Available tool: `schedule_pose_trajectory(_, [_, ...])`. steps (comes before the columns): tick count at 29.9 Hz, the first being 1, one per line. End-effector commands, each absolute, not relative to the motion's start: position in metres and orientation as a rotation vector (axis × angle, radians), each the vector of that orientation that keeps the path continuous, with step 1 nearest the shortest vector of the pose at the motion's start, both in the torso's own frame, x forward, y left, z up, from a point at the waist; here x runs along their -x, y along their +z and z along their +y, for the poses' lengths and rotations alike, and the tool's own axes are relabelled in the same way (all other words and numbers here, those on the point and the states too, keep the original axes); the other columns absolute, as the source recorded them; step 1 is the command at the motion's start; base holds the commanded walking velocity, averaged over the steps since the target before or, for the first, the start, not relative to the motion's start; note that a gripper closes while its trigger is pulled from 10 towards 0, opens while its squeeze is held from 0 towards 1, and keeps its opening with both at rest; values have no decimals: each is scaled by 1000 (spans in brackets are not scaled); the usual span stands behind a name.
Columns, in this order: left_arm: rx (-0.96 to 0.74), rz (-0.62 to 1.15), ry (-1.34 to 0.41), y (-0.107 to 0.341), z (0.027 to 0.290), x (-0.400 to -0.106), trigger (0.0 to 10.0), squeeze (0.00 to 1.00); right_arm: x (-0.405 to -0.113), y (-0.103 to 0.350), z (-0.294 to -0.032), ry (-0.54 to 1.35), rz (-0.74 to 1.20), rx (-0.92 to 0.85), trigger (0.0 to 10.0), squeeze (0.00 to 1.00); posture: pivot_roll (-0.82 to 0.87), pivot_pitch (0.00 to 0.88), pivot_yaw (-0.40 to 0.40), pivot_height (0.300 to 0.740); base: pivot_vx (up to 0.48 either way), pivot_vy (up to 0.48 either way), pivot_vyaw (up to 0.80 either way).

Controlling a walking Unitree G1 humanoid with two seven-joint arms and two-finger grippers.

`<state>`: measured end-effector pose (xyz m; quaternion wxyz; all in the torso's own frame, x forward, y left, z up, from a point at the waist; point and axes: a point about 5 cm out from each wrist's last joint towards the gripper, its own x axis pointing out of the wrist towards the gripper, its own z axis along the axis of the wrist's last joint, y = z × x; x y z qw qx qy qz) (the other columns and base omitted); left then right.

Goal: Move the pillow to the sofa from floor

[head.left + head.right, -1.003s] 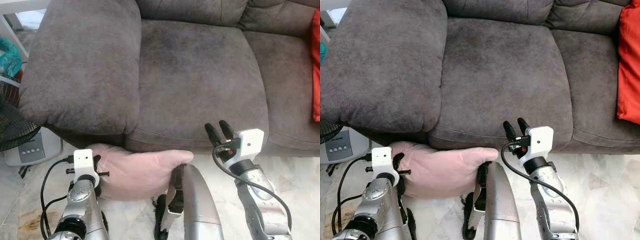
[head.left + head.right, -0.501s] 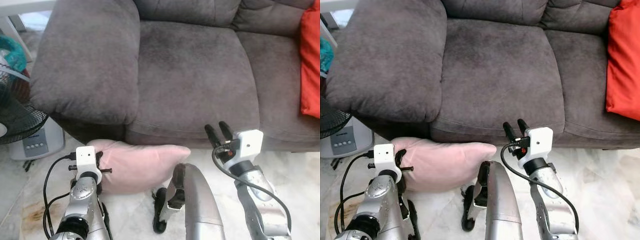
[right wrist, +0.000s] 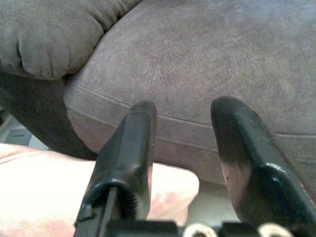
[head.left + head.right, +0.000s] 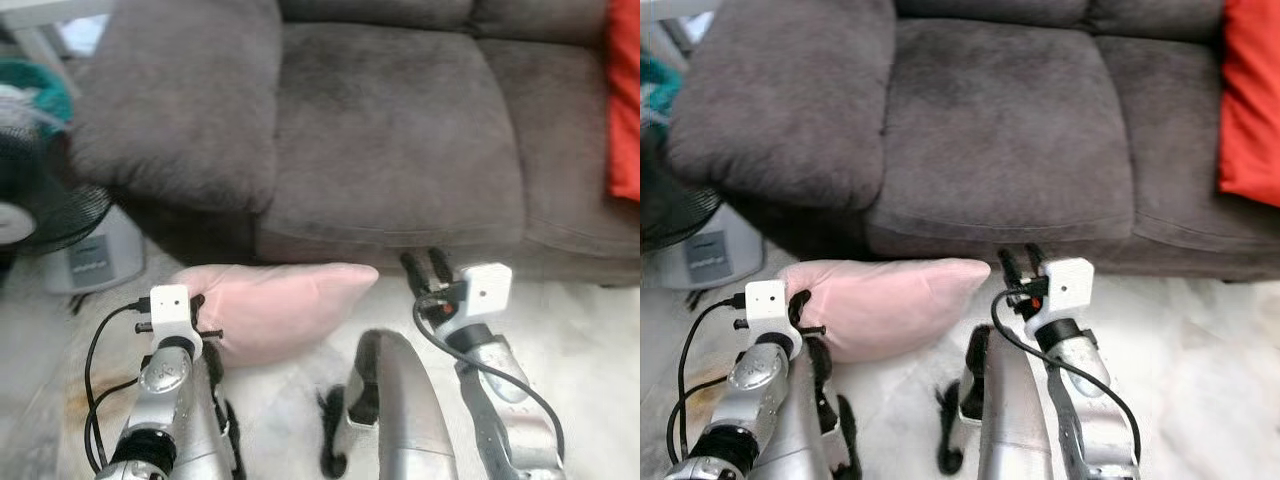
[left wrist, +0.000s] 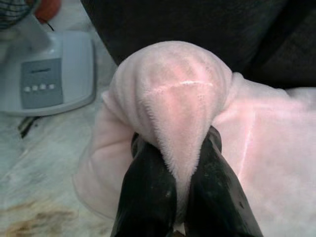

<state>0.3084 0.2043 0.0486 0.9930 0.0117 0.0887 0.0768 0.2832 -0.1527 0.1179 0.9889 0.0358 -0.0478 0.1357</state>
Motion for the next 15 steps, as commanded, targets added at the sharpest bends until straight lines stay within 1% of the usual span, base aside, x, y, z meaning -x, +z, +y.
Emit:
schedule_pose_trajectory(1, [-37, 165, 170, 53, 209, -310, 10000, 0, -280, 107, -161, 234, -67, -68, 10000, 0, 106, 265, -96, 519, -285, 0, 0])
schedule_pose_trajectory(4, [-56, 156, 164, 56, 210, -312, 10000, 0, -283, 104, -158, 228, -64, -69, 10000, 0, 119, 245, -81, 519, -276, 0, 0])
schedule_pose_trajectory(9, [-73, 127, 168, 61, 212, -313, 10000, 0, -284, 102, -156, 220, -64, -76, 10000, 0, 129, 233, -69, 519, 0, 0, 0])
schedule_pose_trajectory(10, [-124, 62, 147, 73, 212, -313, 10000, 0, -286, 98, -154, 211, -57, -81, 10000, 0, 148, 206, -46, 519, 0, 0, 0])
schedule_pose_trajectory(11, [-163, 14, 130, 81, 212, -314, 10000, 0, -287, 95, -153, 203, -51, -85, 10000, 0, 151, 203, -43, 519, 0, 0, 0])
schedule_pose_trajectory(15, [-196, -54, 122, 94, 212, -314, 10000, 0, -290, 92, -150, 196, -46, -91, 10000, 0, 170, 180, -28, 519, 0, 0, 0])
